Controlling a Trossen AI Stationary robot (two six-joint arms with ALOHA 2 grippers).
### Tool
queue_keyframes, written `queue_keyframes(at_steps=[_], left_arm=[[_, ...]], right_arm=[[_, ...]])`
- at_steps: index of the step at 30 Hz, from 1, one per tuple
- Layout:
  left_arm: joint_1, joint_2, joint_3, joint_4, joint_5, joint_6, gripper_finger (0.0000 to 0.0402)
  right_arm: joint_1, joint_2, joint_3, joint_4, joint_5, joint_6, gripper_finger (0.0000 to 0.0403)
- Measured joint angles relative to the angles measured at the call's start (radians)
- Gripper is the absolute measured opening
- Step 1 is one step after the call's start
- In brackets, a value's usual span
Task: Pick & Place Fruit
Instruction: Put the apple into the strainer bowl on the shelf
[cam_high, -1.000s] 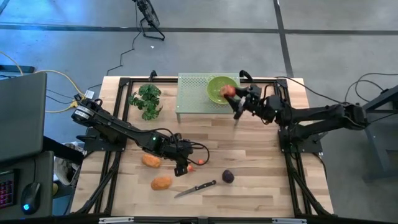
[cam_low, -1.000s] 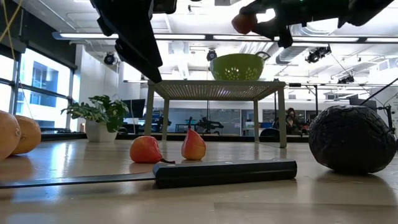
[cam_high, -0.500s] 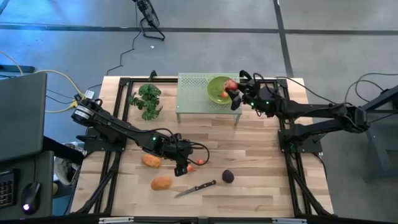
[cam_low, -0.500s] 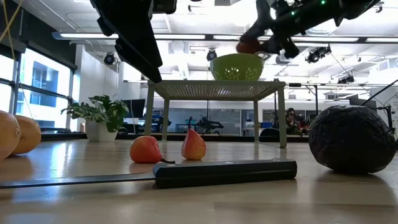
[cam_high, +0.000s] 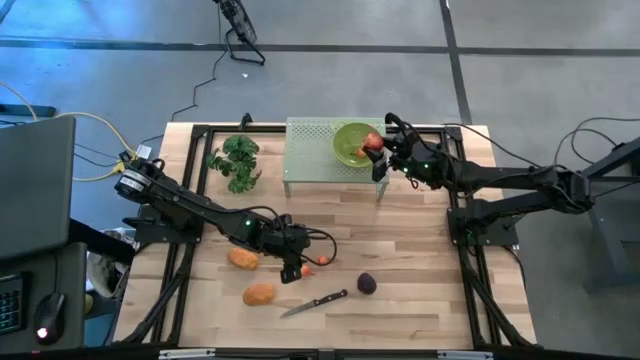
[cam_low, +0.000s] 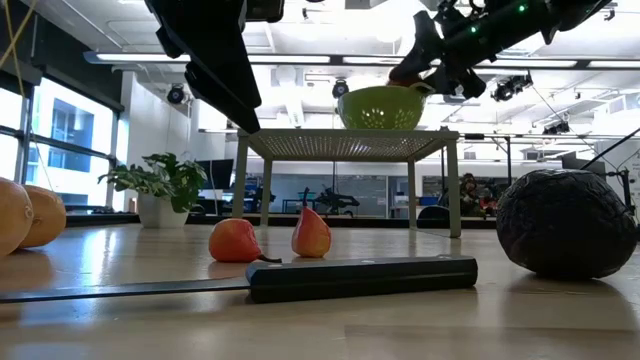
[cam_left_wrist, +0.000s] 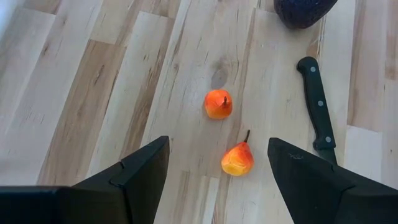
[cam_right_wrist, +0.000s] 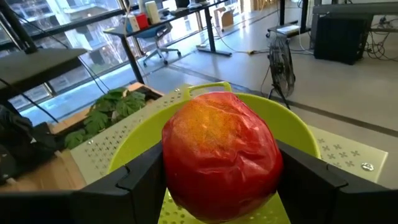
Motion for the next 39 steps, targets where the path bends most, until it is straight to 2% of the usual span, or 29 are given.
queue_keyframes(at_steps=[30, 39], left_arm=[[0.0, 0.0, 0.0, 0.001, 0.003, 0.0, 0.0269], [0.0, 0.0, 0.0, 0.0, 0.002, 0.0, 0.0269]], right_arm=[[0.004, 0.0, -0.001, -0.057, -0.002, -0.023, 0.0247], [0.003, 0.0, -0.001, -0.057, -0.034, -0.046, 0.0247]])
